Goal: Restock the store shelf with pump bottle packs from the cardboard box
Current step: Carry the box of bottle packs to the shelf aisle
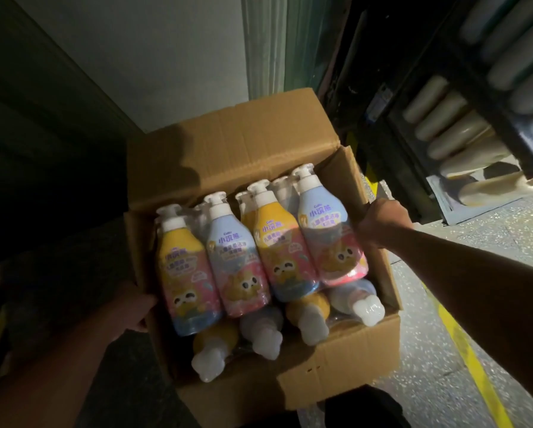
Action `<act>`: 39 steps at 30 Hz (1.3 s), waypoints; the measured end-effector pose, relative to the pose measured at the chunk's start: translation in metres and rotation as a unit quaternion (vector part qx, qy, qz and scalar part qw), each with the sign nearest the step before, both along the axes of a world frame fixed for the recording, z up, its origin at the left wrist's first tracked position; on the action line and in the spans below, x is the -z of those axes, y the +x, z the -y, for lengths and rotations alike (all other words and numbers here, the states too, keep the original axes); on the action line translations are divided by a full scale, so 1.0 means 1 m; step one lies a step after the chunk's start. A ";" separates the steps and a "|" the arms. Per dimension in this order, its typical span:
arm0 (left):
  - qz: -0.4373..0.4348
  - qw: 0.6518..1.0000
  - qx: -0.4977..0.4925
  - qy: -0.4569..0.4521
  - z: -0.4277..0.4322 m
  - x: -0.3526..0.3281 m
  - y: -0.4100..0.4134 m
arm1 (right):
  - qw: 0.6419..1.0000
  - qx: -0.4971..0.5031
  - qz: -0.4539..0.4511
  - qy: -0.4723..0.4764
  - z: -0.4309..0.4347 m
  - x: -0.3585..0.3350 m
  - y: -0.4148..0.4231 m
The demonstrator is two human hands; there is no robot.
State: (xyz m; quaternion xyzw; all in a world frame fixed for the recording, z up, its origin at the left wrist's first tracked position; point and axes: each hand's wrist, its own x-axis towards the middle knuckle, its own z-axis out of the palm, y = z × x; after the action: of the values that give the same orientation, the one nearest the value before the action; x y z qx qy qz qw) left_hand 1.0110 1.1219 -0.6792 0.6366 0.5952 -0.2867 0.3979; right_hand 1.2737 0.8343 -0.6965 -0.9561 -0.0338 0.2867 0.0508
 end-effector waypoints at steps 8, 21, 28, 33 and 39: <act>0.002 0.999 -0.045 0.019 0.103 -0.017 -0.039 | 0.999 -0.028 0.022 0.011 0.083 -0.012 -0.017; 0.027 0.998 -0.052 0.021 0.244 -0.016 -0.109 | 0.999 -0.041 0.026 0.016 0.231 -0.027 -0.081; -0.002 0.998 -0.058 0.008 0.316 -0.020 -0.156 | 0.998 -0.056 0.016 0.014 0.302 -0.042 -0.116; -0.040 0.997 -0.070 0.001 0.366 -0.027 -0.168 | 0.997 -0.083 -0.004 0.003 0.349 -0.046 -0.118; -0.031 0.994 -0.105 0.020 0.440 -0.034 -0.159 | 0.996 -0.089 -0.008 0.031 0.400 -0.050 -0.096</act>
State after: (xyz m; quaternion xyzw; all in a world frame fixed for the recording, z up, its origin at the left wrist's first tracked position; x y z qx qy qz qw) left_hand 0.8520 0.6818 -0.6448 0.5695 0.6765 -0.2512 0.3936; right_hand 1.1775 0.4342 -0.6465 -0.9450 -0.1271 0.2965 0.0546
